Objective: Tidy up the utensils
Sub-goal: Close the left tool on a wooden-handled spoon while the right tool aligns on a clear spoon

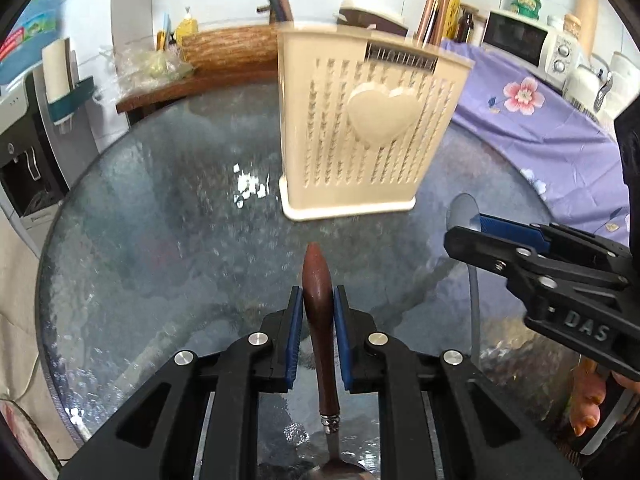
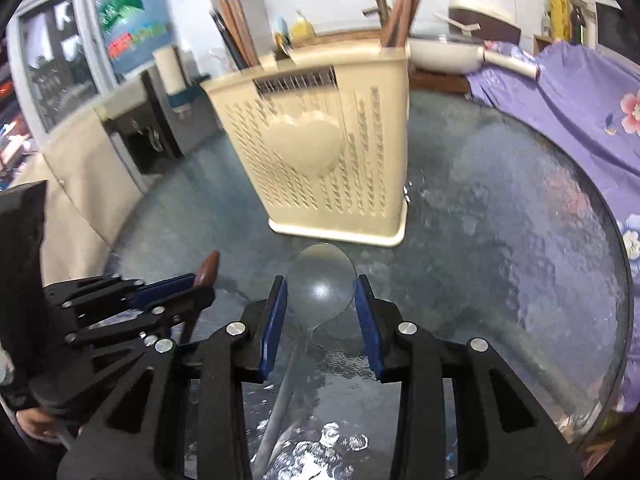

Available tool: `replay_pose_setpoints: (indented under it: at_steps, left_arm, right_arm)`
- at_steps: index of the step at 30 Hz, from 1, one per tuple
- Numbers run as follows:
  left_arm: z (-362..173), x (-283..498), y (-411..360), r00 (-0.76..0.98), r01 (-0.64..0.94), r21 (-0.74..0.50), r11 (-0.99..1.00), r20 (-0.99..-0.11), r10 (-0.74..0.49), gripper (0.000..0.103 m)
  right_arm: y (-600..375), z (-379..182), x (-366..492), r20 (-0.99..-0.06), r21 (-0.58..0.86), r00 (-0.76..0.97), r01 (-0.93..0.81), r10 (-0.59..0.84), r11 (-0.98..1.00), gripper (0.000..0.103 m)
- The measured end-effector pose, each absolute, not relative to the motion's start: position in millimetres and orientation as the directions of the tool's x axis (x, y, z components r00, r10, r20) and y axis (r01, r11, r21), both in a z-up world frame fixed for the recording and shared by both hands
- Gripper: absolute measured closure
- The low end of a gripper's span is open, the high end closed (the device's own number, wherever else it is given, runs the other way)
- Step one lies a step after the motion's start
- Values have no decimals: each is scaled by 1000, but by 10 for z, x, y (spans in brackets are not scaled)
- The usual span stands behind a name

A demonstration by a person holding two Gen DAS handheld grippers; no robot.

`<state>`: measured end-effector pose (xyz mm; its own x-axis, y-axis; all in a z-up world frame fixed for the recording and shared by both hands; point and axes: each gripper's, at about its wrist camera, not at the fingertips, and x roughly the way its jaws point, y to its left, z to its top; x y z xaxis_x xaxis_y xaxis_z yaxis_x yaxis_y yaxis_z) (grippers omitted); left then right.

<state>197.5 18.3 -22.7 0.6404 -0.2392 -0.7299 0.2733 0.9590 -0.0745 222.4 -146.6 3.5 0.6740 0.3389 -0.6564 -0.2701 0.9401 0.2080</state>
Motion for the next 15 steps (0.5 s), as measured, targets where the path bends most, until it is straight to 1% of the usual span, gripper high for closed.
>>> replay_pose_setpoints:
  at_steps: [1, 2, 6, 7, 8, 12, 13, 14, 15]
  left_arm:
    - [-180, 1958, 178, 650, 275, -71, 959, -721, -239, 88]
    - [-143, 1941, 172, 658, 276, -68, 959, -713, -240, 88]
    - [29, 1849, 120, 690, 288, -62, 956, -679, -252, 88]
    - [46, 1843, 110, 693, 290, -60, 955, -675, -253, 88]
    - [51, 1841, 96, 695, 291, -57, 955, -674, -252, 88]
    - [16, 1887, 112, 690, 277, -63, 959, -682, -244, 88]
    - [13, 1893, 119, 688, 276, -69, 959, -682, -247, 88]
    - [9, 1888, 129, 689, 275, -71, 959, -681, -248, 88]
    - [12, 1889, 138, 690, 273, -72, 959, -681, -247, 88]
  right_arm:
    - [-1480, 101, 2180, -642, 206, 683, -283, 347, 937, 70]
    - [-1498, 152, 2158, -636, 202, 686, -294, 353, 934, 84]
    - [-1488, 288, 2041, -619, 164, 704, -316, 347, 935, 86]
    - [-1488, 279, 2049, -624, 162, 699, -322, 349, 933, 88]
    - [-1501, 268, 2047, -627, 165, 695, -321, 351, 932, 88]
    - [-1530, 156, 2117, -663, 152, 681, -284, 310, 947, 86]
    - [-1531, 120, 2142, -676, 146, 675, -272, 297, 951, 74]
    - [-1526, 71, 2175, -695, 140, 664, -253, 277, 957, 50]
    - [-1540, 31, 2193, -697, 155, 663, -235, 275, 960, 43]
